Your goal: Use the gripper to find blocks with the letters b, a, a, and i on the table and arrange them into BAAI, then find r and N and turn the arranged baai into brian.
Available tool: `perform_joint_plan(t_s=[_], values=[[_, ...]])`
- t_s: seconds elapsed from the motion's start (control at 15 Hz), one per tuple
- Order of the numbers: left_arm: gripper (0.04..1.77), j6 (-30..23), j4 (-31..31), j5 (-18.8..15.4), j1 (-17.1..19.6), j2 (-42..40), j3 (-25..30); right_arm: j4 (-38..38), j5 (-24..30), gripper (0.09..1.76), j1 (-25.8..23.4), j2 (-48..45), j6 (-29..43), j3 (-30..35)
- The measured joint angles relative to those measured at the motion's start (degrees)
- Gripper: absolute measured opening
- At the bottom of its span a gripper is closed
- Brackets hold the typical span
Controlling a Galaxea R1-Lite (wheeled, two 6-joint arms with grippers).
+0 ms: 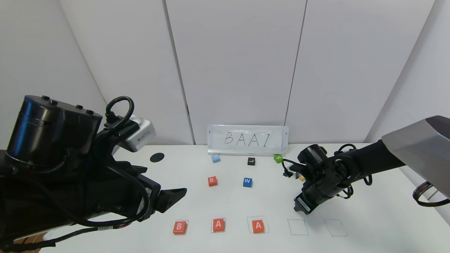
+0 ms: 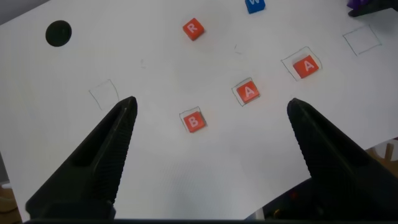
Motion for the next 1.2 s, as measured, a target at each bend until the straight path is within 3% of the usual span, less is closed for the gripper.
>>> perform_joint_plan(t_s=[0.07,0.87,1.2], values=[[1.72,0.0,0.0,0.0,0.0,0.09,0.05,-0.02,0.02,0.53,-0.02,-0.02,0.01,0.04],[1.72,0.06,0.35,0.04,-0.33,0.24,0.16,0.9,0.65,0.53,0.28,-1.74,-0.16,0.5],[1.72,0.06,0.46,0.09,-1.97,-0.49,0.46,7.23,0.62,0.53,0.3,-5.1,-8.64,0.23]])
